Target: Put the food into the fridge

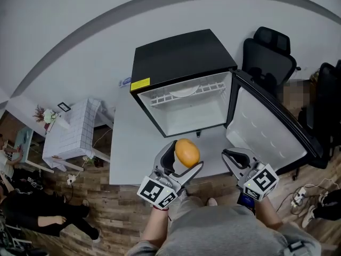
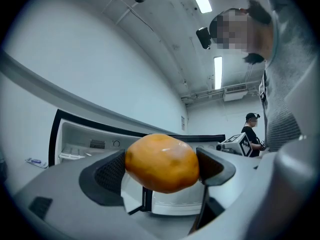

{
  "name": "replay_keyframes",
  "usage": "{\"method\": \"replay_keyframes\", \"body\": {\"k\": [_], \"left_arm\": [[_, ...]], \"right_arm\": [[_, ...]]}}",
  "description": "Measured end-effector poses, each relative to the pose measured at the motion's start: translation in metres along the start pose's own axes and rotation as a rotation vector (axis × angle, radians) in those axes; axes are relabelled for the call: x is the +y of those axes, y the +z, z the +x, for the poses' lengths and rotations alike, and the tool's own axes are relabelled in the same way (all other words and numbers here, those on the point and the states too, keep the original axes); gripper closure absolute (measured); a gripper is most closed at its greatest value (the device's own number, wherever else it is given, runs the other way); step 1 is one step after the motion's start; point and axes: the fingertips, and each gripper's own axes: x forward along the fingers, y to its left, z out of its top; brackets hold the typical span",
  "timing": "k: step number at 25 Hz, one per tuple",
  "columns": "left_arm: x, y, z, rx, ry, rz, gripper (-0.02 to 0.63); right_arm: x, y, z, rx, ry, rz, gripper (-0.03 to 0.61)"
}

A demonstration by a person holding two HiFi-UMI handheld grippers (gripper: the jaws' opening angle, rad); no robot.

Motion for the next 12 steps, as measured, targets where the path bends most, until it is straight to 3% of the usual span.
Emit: {"method": "replay_keyframes", "body": {"k": [6, 12], "left_arm": [[0.033, -0.008, 0.030, 0.051, -0.031, -0.009, 0.155], [0.088, -0.006, 0.065, 0.062, 0.024, 0.015, 0.156]], "right_arm": [[-0.014, 0.002, 0.018, 0.007, -0.030, -0.012, 0.563], [-0.020, -0.004, 0.035, 0.041, -0.026, -0.010, 0.563]]}}
